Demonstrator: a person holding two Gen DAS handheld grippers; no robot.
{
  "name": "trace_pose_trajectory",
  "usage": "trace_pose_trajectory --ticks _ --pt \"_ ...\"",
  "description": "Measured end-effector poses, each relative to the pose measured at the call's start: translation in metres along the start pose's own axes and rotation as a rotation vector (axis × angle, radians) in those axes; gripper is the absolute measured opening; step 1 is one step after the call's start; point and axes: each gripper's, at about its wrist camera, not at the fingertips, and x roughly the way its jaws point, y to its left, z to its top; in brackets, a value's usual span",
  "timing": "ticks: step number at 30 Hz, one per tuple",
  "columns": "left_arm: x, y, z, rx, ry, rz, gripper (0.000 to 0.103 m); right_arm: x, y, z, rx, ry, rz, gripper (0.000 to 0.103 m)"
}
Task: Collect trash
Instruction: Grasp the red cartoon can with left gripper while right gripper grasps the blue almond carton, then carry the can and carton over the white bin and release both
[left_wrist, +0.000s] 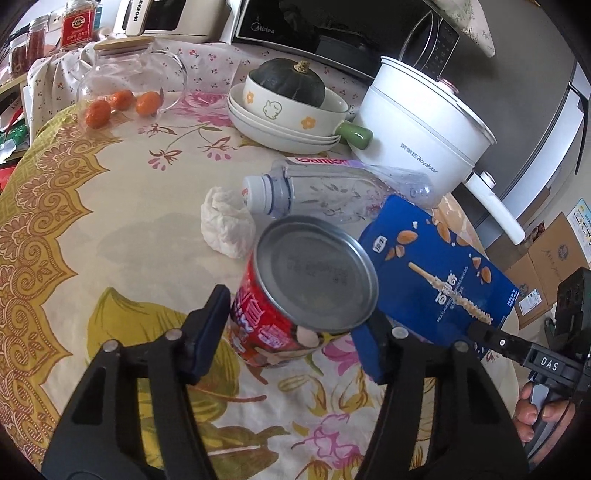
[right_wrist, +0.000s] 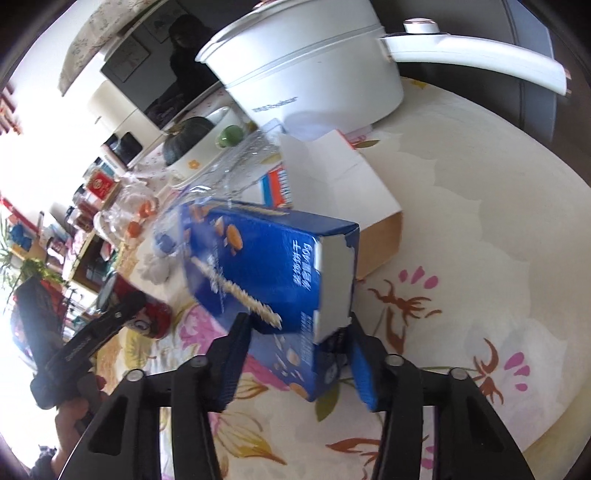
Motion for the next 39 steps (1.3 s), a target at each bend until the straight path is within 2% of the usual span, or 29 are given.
trace_pose_trajectory --ticks 5,14,28,39 --pt "-0.008 -0.001 -0.002 -0.025 0.02 -0.007 0.063 -0.016 0.02 -0.002 -0.07 -0.006 0.027 0.034" --pt "-0.037 -0.014 -0.008 0.009 0.027 -0.023 0.062 -0.059 0.034 -0.01 -0.104 -0.047 0.07 0.025" --pt "-0.073 -0.055 -0.028 0.072 0.035 -0.096 0.062 -0.118 0.039 -0.039 -0.157 -0.085 0.03 0.024" --pt "-0.081 -0.097 -0.048 0.128 0.043 -0.153 0.062 -0.167 0.021 -0.059 -0.143 -0.127 -0.019 0.024"
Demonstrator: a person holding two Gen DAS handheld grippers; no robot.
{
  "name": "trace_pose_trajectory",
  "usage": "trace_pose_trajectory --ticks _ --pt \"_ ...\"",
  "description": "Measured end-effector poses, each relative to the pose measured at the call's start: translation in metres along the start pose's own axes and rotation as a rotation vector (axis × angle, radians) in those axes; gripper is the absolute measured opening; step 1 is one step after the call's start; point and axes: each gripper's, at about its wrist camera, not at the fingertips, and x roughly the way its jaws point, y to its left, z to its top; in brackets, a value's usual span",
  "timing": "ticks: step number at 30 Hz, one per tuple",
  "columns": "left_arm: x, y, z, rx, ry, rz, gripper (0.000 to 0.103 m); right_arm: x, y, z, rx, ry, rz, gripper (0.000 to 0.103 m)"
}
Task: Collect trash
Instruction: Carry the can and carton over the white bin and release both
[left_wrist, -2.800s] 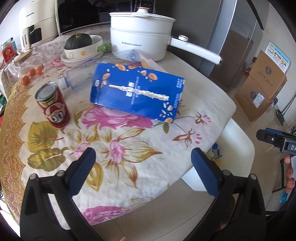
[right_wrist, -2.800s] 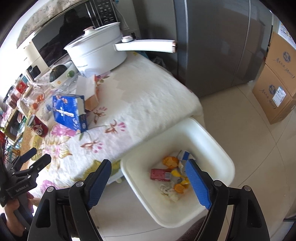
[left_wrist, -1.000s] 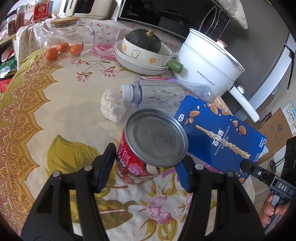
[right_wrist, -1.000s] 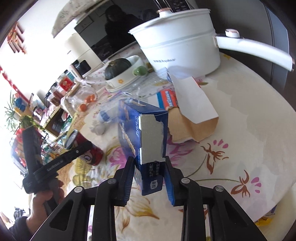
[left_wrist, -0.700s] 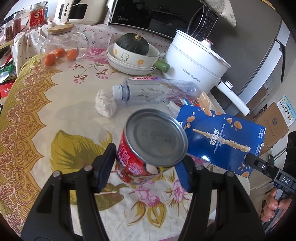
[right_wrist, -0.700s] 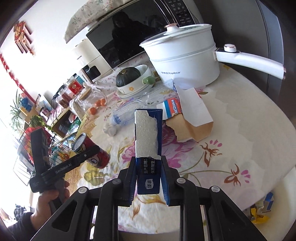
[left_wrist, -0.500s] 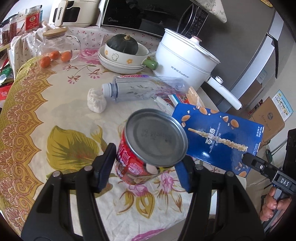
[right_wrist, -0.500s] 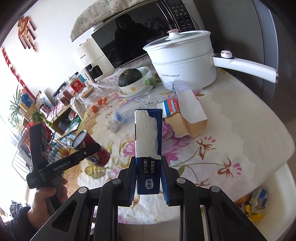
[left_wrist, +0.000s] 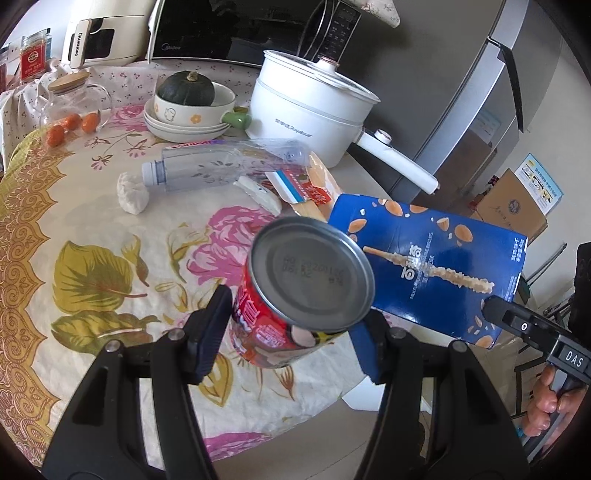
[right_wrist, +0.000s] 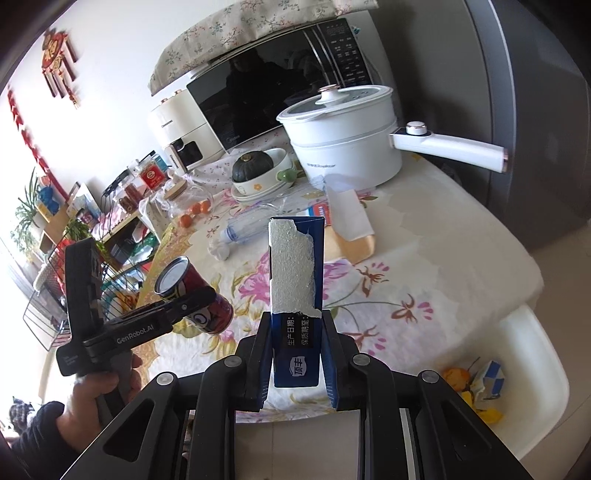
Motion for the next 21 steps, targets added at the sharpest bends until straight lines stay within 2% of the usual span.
trace_pose_trajectory --ticks 9,21 --pt "0.009 -0.036 -0.01 0.041 0.013 -0.042 0.062 -0.034 -0.038 -0.014 0.045 -0.023 -0.071 0.024" --pt "0.042 -0.09 -0.022 0.108 0.056 -0.108 0.062 -0.087 -0.111 -0.038 0.121 -0.056 -0.194 0.024"
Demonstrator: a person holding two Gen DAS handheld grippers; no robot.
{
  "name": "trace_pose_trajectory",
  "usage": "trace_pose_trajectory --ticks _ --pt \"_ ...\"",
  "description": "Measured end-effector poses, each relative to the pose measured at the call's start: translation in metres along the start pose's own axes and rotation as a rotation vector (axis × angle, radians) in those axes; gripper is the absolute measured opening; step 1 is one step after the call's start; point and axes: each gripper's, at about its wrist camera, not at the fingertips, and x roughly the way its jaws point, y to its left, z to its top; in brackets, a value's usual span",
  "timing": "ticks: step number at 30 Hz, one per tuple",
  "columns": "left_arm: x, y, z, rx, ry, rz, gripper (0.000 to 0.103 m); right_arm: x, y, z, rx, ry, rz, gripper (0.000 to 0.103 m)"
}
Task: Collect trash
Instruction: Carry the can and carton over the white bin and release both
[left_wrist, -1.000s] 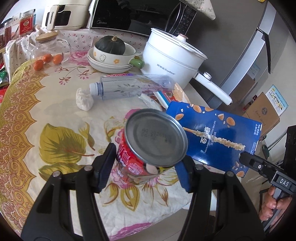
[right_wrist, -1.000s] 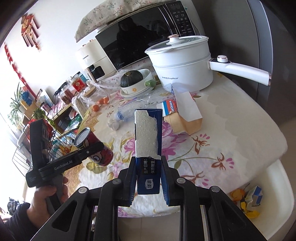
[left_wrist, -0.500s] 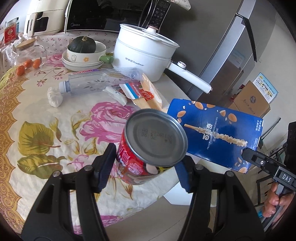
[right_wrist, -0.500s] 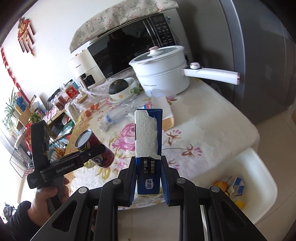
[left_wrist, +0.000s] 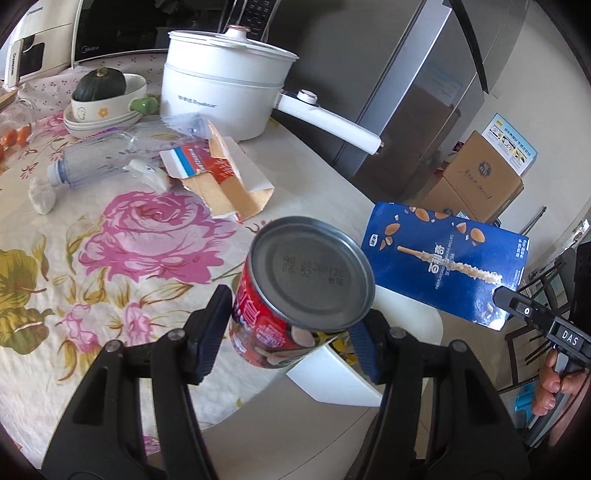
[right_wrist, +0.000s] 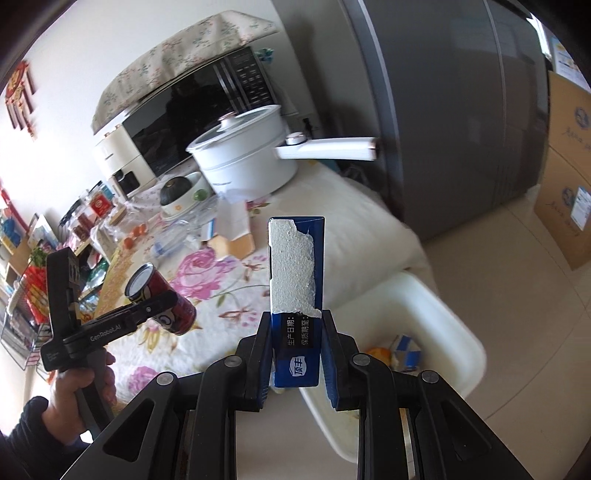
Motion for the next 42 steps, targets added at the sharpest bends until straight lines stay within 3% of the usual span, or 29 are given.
trace_pose_trajectory --ticks 6,16,28,29,33,37,42 --pt "0.021 -0.032 -0.005 0.034 0.016 -0.049 0.062 -0.019 -0.038 -0.009 0.031 -0.008 -0.063 0.024" --pt "0.053 -0.083 -0.019 0.116 0.053 -0.137 0.062 -0.027 -0.067 -0.024 0.042 0.023 -0.133 0.024" --pt "0.091 -0.107 -0.037 0.212 0.111 -0.144 0.062 -0.014 -0.087 -0.04 0.06 0.13 -0.187 0.024" --pt "0.094 -0.108 -0.037 0.21 0.118 -0.147 0.063 -0.012 -0.088 -0.04 0.062 0.141 -0.192 0.024" --pt "0.096 -0.11 -0.037 0.202 0.126 -0.113 0.086 -0.007 -0.091 -0.042 0.072 0.17 -0.206 0.024" --pt "0.092 -0.111 -0.034 0.228 0.135 -0.045 0.095 -0.001 -0.091 -0.043 0.079 0.193 -0.213 0.024" --pt "0.082 -0.103 -0.031 0.248 0.126 0.01 0.097 0.004 -0.089 -0.044 0.079 0.214 -0.22 0.024"
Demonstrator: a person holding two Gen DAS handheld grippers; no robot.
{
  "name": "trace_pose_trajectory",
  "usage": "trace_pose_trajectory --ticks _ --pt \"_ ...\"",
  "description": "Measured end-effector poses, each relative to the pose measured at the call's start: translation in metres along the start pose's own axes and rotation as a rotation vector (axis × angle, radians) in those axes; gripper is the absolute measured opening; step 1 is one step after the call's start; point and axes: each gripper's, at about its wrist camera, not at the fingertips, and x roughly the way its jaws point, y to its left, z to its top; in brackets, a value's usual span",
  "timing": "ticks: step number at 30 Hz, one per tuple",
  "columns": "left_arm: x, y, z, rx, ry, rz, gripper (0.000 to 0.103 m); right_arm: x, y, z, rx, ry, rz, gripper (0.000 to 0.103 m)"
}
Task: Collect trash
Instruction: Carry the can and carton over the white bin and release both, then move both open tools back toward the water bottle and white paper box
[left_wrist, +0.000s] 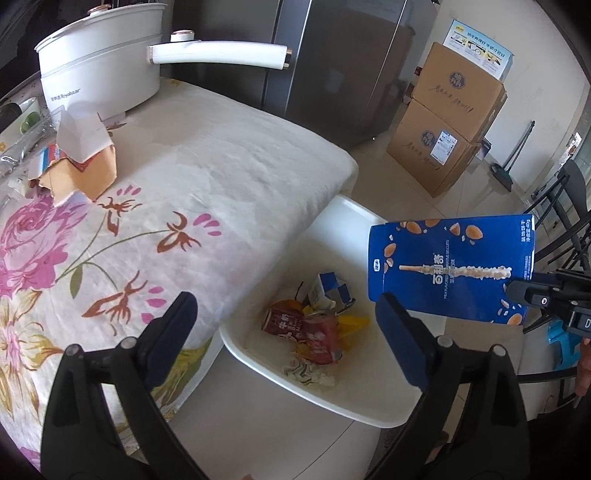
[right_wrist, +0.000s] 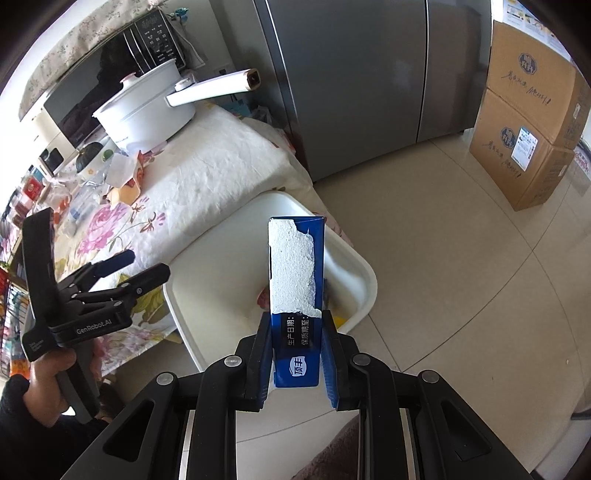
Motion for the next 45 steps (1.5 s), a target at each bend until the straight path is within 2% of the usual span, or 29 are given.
trace_pose_trajectory --ticks 6,8,9,10,11,17,32,37,45 --pt "-0.009 0.008 -0.003 0.014 -0.002 0.038 0.098 0.008 0.005 0.004 0.006 0.013 -0.01 0.025" --pt "-0.013 0.01 -0.002 0.02 -0.004 0.054 0.098 0.012 0.003 0.007 0.033 0.021 -0.015 0.03" --pt "-0.014 0.011 -0.003 0.02 -0.005 0.06 0.099 0.014 0.002 0.008 0.052 0.032 -0.017 0.037" --pt "-0.017 0.013 -0.003 0.019 -0.006 0.066 0.099 0.015 0.0 0.01 0.081 0.037 -0.019 0.058" --pt "-0.019 0.015 -0.003 0.018 -0.007 0.07 0.099 0.014 -0.002 0.011 0.103 0.027 -0.019 0.068" --pt "-0.034 0.03 -0.007 0.005 -0.018 0.098 0.099 0.009 0.006 0.019 0.134 0.003 0.01 0.071" --pt "-0.068 0.073 -0.02 -0.039 -0.031 0.179 0.099 0.01 0.057 0.035 0.095 -0.009 0.053 0.079" --pt "-0.08 0.096 -0.024 -0.078 -0.04 0.217 0.099 0.011 0.085 0.045 0.064 -0.025 0.06 0.081" --pt "-0.105 0.15 -0.029 -0.194 -0.081 0.275 0.1 0.019 0.142 0.061 -0.011 -0.056 0.092 0.083"
